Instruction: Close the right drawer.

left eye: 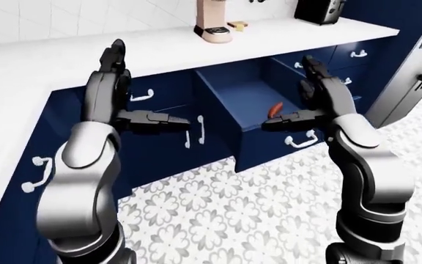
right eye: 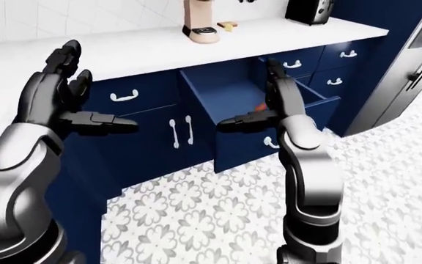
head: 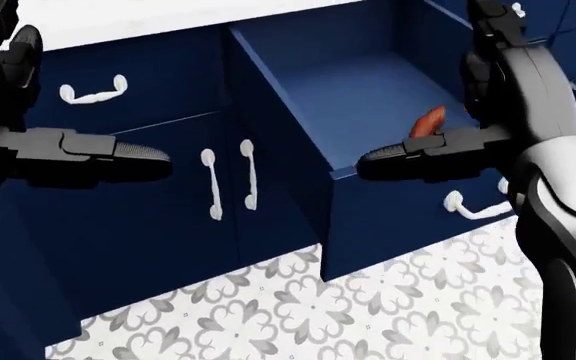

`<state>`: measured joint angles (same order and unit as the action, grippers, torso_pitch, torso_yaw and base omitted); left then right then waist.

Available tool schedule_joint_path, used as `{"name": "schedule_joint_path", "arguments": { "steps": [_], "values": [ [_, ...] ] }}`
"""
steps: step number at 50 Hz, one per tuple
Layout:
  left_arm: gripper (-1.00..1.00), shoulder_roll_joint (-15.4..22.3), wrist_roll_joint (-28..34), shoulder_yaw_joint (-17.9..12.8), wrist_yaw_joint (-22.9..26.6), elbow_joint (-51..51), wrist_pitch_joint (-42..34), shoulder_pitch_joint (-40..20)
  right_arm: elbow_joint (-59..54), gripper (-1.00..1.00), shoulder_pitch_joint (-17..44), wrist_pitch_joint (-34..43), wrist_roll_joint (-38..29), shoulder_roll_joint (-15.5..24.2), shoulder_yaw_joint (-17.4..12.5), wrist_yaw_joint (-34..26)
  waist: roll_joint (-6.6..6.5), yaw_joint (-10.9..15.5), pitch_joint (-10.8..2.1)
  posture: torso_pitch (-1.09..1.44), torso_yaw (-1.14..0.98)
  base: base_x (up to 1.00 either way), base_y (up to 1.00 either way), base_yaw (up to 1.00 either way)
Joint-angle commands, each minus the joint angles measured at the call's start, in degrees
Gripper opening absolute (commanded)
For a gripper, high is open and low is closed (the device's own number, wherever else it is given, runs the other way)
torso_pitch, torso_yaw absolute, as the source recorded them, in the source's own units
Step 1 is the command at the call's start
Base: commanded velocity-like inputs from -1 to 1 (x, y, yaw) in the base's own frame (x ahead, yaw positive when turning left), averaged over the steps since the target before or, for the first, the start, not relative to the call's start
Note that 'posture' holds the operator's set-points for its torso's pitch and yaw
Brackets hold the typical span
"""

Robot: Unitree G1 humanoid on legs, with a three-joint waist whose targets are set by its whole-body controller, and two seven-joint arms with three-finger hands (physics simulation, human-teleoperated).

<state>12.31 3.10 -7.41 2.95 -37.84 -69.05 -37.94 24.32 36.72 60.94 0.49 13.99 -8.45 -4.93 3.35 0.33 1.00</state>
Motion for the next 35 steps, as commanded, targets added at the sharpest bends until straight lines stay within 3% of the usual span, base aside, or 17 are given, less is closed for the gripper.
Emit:
{"name": "schedule_joint_path", "arguments": {
  "steps": [1,2,3,4,11,13,14,15,16,17,20,24,26,27,28,30,35],
  "values": [
    [1.0,0.04,-0.04,0.38,-0.02,-0.76,1.35,-1.29,1.25,1.0,1.32,-0.92,-0.33,0.61,-0.66,0.2,1.35,-0.18,-0.99,0.0,0.0,0.0,0.0,-0.21],
    [1.0,0.07,0.0,0.45,0.0,-0.97,0.9,-1.6,1.44,1.0,1.48,-0.63,-0.29,0.73,-0.76,0.13,-0.79,-0.52,-0.67,0.0,0.0,0.0,0.0,-0.21],
    [1.0,0.08,0.04,0.53,-0.01,-1.0,0.81,-1.69,1.43,1.0,1.44,-0.68,-0.29,0.74,-0.72,0.11,0.0,-0.06,-0.9,0.0,0.0,0.0,0.0,-0.21],
    [1.0,0.06,0.09,0.55,-0.02,-0.9,0.86,-1.74,1.34,1.0,1.36,-0.83,-0.32,0.7,-0.69,0.12,-0.35,-0.34,-1.02,0.0,0.0,0.0,0.0,-0.2],
    [1.0,-0.06,0.24,0.57,0.09,-1.1,0.7,-1.73,1.78,1.0,1.44,-0.44,-0.23,0.79,-0.89,0.13,-4.35,-0.14,0.21,0.0,0.0,0.0,0.0,-0.21],
    [1.0,-0.08,0.24,0.51,0.14,-1.21,0.73,-1.59,1.78,1.0,1.2,-0.67,-0.27,0.73,-0.8,0.17,-7.03,-0.34,-0.1,0.0,0.0,0.0,0.0,-0.23],
    [1.0,-0.05,0.25,0.47,0.17,-1.2,0.69,-1.63,1.67,1.0,1.2,-0.79,-0.24,0.72,-0.9,0.18,-9.19,-0.37,-0.83,0.0,0.0,0.0,0.0,-0.25],
    [1.0,-0.06,0.25,0.43,0.18,-1.29,0.62,-1.64,1.71,1.0,1.08,-0.85,-0.25,0.67,-0.82,0.21,-6.6,0.05,-0.3,0.0,0.0,0.0,0.0,-0.23],
    [1.0,-0.1,0.25,0.46,0.17,-1.35,0.62,-1.58,1.77,1.0,0.98,-0.9,-0.23,0.63,-0.77,0.18,-7.36,-0.29,-0.18,0.0,0.0,0.0,0.0,-0.25],
    [1.0,-0.12,0.26,0.51,0.16,-1.35,0.69,-1.48,1.64,1.0,0.88,-1.12,-0.23,0.59,-0.78,0.18,-7.3,-0.36,-0.29,0.0,0.0,0.0,0.0,-0.27],
    [1.0,-0.03,0.23,0.34,0.24,-1.34,0.62,-1.57,1.65,1.0,0.91,-1.1,-0.2,0.51,-0.74,0.21,-6.05,-0.45,-0.78,0.0,0.0,0.0,0.0,-0.27],
    [1.0,0.03,0.23,0.29,0.26,-1.62,0.25,-1.73,1.68,1.0,0.84,-1.18,-0.23,0.54,-0.76,0.18,-3.7,-0.23,-0.34,0.0,0.0,0.0,0.0,-0.28],
    [1.0,0.06,0.2,0.25,0.27,-1.74,0.06,-1.85,1.9,1.0,0.72,-1.09,-0.23,0.42,-0.68,0.27,-1.37,-0.05,-0.54,0.0,0.0,0.0,0.0,-0.28],
    [1.0,0.07,0.18,0.22,0.27,-1.73,0.04,-1.88,1.81,1.0,0.84,-1.1,-0.23,0.44,-0.69,0.26,0.82,-0.09,-1.13,0.0,0.0,0.0,0.0,-0.28],
    [1.0,0.09,0.17,0.21,0.27,-1.72,0.08,-1.86,1.68,1.0,0.91,-1.15,-0.24,0.45,-0.71,0.28,-0.19,-0.36,-0.82,0.0,0.0,0.0,0.0,-0.28],
    [1.0,0.09,0.15,0.2,0.25,-1.65,0.19,-1.78,1.54,1.0,0.95,-1.25,-0.22,0.47,-0.7,0.25,-0.25,-0.31,-0.72,0.0,0.0,0.0,0.0,-0.29],
    [1.0,0.2,0.03,0.08,0.27,-1.81,-0.1,-1.98,1.73,1.0,1.17,-0.89,-0.18,0.58,-0.82,0.29,-2.93,-0.24,0.03,0.0,0.0,0.0,0.0,-0.28]
  ]
}}
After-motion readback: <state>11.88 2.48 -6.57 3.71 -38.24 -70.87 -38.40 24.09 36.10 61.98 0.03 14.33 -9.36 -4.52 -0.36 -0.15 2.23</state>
